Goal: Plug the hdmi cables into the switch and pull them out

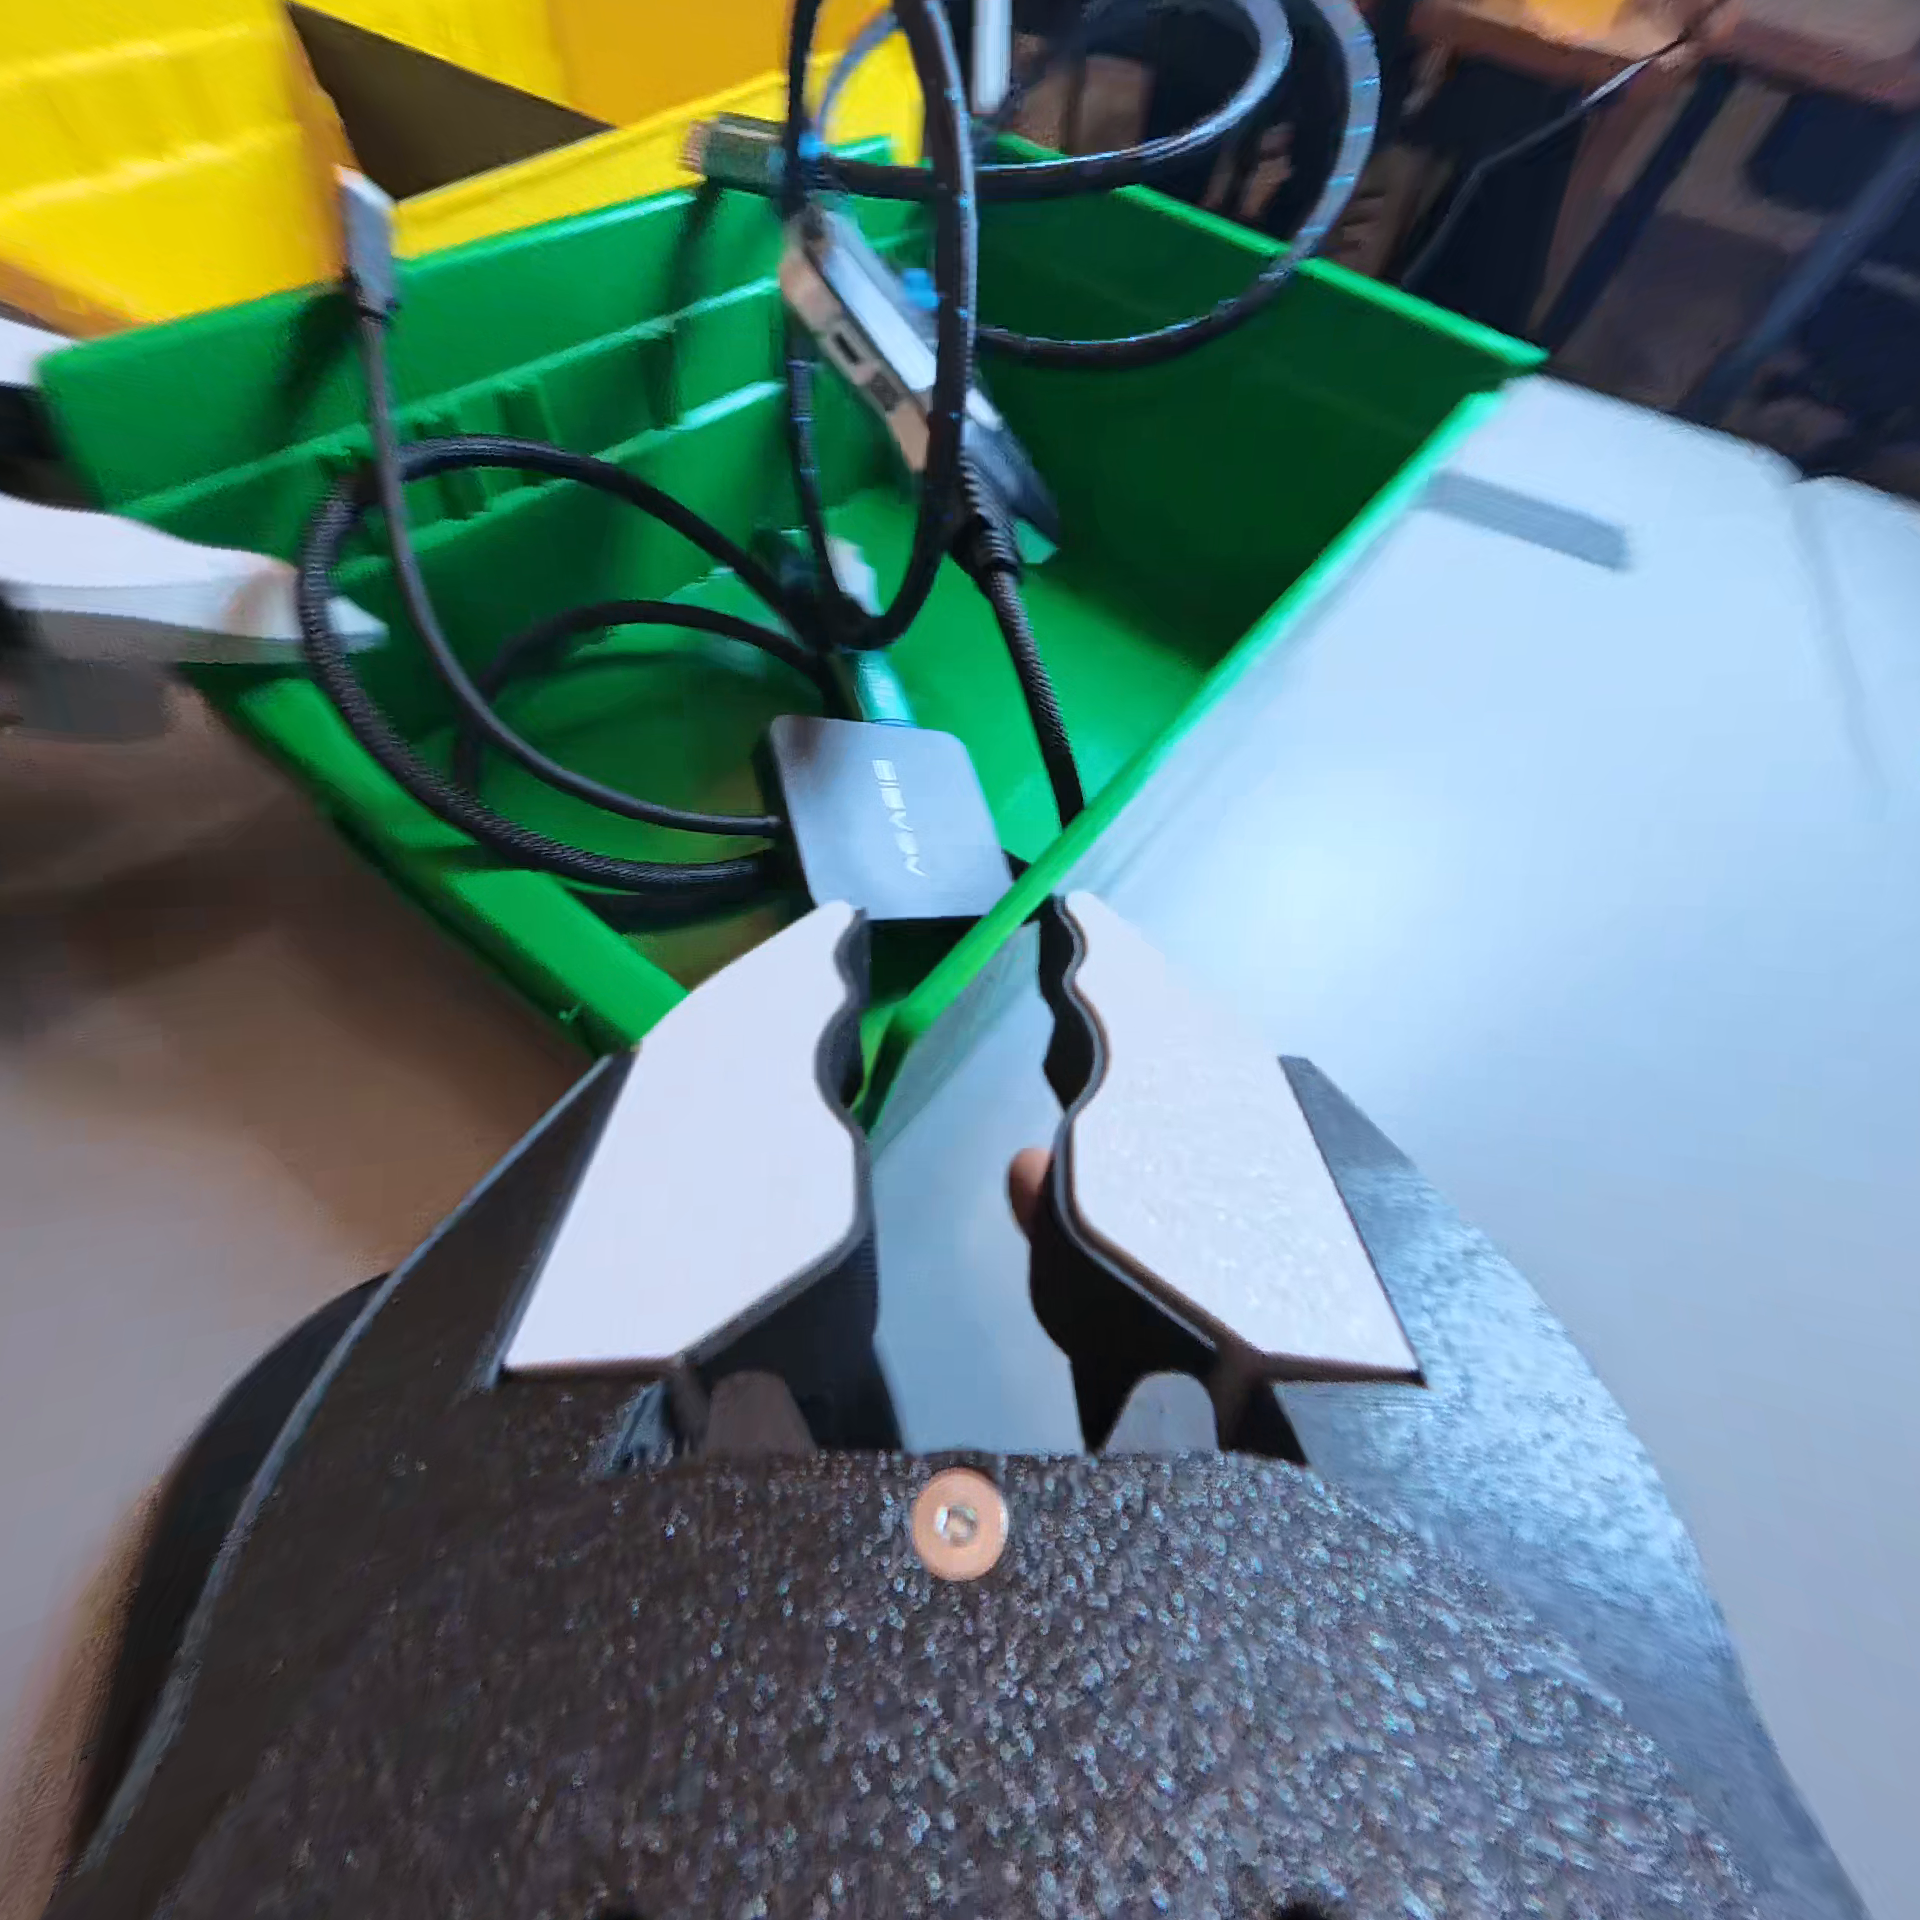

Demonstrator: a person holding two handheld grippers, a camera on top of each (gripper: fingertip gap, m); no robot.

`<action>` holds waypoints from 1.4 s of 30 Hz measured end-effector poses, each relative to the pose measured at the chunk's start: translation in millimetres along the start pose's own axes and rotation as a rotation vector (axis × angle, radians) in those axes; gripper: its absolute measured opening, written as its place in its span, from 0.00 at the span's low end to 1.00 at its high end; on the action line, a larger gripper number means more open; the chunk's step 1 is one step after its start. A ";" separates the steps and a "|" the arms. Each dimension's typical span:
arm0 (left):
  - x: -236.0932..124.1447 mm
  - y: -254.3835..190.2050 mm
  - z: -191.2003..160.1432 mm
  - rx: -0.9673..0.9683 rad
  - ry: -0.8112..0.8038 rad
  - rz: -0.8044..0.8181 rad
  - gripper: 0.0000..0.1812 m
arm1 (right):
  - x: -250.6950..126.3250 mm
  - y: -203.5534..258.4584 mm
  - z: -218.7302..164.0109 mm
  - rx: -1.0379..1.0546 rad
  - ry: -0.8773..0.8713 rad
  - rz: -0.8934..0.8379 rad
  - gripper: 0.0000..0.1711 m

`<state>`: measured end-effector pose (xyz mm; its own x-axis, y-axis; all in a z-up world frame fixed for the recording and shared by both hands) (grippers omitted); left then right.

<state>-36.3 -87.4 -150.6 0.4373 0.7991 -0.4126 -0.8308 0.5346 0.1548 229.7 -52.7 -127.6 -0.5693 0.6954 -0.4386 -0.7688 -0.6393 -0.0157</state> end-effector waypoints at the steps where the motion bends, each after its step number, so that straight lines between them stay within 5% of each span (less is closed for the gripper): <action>1: -1.2 -3.5 2.3 0.064 0.001 -0.005 0.16 | -1.2 -3.2 0.2 -0.026 -0.021 -0.034 0.15; 8: -45.0 -28.6 27.0 0.264 -0.112 0.087 0.10 | -59.2 17.6 31.2 -0.214 -0.186 -0.145 0.06; 19: -216.3 -3.3 78.7 0.379 -0.331 0.424 0.08 | -100.2 116.9 127.9 -0.329 -0.545 0.064 0.07; 25: -306.3 52.9 34.9 0.323 -0.255 0.644 0.08 | -21.9 212.3 181.7 -0.391 -0.526 0.327 0.07; 30: -346.9 96.2 -32.9 0.228 -0.130 0.687 0.09 | 52.4 283.9 175.0 -0.412 -0.394 0.484 0.07; 37: -332.4 118.9 -120.7 0.091 -0.017 0.722 0.09 | 139.2 318.4 123.9 -0.455 -0.213 0.561 0.10; 41: -285.2 143.1 -138.7 0.003 0.129 0.793 0.09 | 159.4 296.2 130.5 -0.484 -0.037 0.603 0.24; 42: -273.4 152.5 -140.3 -0.016 0.191 0.757 0.22 | 157.0 283.8 137.0 -0.470 -0.011 0.608 0.28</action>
<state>-330.8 -263.0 -140.1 -0.3161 0.8830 -0.3471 -0.8849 -0.1424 0.4435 -117.8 -80.0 -77.8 -0.8571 0.1783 -0.4833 -0.1163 -0.9809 -0.1557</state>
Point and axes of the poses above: each gripper's, where its closed fingertips meet, x out along the fingers, z out of its top, y = z × x across the jaws, the point moved 10 cm from there along -x, back along the fingers, and after that the axes turned 7 degrees about x, right-handed, at the moved point
